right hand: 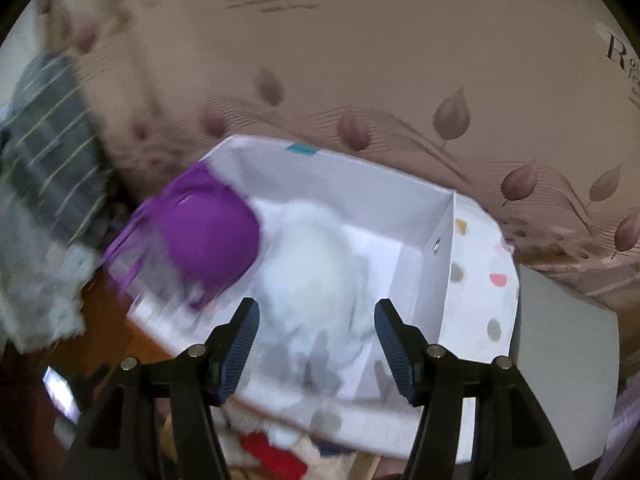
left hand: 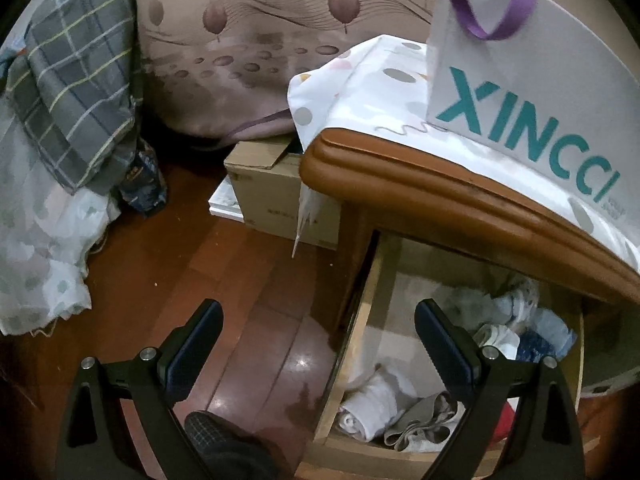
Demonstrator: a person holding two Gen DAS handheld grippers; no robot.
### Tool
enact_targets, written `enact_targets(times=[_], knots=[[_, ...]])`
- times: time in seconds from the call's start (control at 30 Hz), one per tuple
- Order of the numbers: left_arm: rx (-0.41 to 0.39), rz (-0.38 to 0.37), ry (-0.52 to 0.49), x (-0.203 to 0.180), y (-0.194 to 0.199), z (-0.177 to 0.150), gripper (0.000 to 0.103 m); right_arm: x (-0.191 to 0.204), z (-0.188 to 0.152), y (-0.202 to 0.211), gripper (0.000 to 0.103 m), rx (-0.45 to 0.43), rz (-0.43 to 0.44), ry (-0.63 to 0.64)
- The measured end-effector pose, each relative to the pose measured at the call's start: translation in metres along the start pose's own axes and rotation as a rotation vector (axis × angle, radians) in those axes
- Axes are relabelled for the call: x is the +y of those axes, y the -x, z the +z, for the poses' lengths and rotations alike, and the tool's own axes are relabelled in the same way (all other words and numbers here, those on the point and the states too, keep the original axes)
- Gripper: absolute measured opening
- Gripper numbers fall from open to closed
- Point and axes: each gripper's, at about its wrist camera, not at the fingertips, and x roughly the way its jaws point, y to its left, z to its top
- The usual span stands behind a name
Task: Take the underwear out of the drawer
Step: 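Carry the white sock with the right tool and release it into the white box, then move the open right tool back over the open drawer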
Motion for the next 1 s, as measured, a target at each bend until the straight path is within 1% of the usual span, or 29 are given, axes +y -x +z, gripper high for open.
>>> enact_targets(times=[0.07, 0.17, 0.23, 0.3, 0.37, 0.47, 0.53, 0.73, 0.8, 0.9, 1.0], knots=[[0.001, -0.014, -0.009, -0.002, 0.001, 0.0, 0.096, 0.01, -0.028, 0.008, 0.061, 0.044, 0.056, 0.078], [0.009, -0.027, -0.009, -0.002, 0.0, -0.001, 0.096, 0.025, -0.074, -0.001, 0.061, 0.157, 0.109, 0.184], [0.013, -0.026, -0.009, -0.002, -0.001, -0.001, 0.096, 0.036, -0.107, -0.021, 0.061, 0.247, 0.123, 0.236], [0.012, -0.025, -0.01, -0.001, -0.001, -0.001, 0.096, 0.043, -0.132, -0.042, 0.061, 0.316, 0.137, 0.265], [0.014, -0.026, -0.01, -0.001, -0.001, -0.001, 0.096, 0.049, -0.157, -0.072, 0.061, 0.395, 0.161, 0.285], [0.022, -0.032, -0.006, 0.0, -0.002, 0.001, 0.096, 0.054, -0.177, -0.114, 0.061, 0.483, 0.184, 0.293], [0.027, -0.036, -0.002, 0.001, -0.003, 0.002, 0.096, 0.056, -0.19, -0.141, 0.061, 0.529, 0.18, 0.295], [0.024, -0.041, 0.004, 0.004, -0.002, 0.003, 0.096, 0.054, -0.214, -0.2, 0.061, 0.629, 0.183, 0.288], [0.027, -0.045, 0.002, 0.004, -0.002, 0.002, 0.096, 0.053, -0.217, -0.213, 0.061, 0.658, 0.187, 0.279], [0.033, -0.061, -0.001, 0.003, -0.002, 0.002, 0.096, 0.058, -0.232, -0.235, 0.061, 0.705, 0.194, 0.311], [0.033, -0.055, -0.01, 0.003, -0.002, 0.001, 0.096, 0.063, -0.239, -0.249, 0.061, 0.721, 0.204, 0.325]])
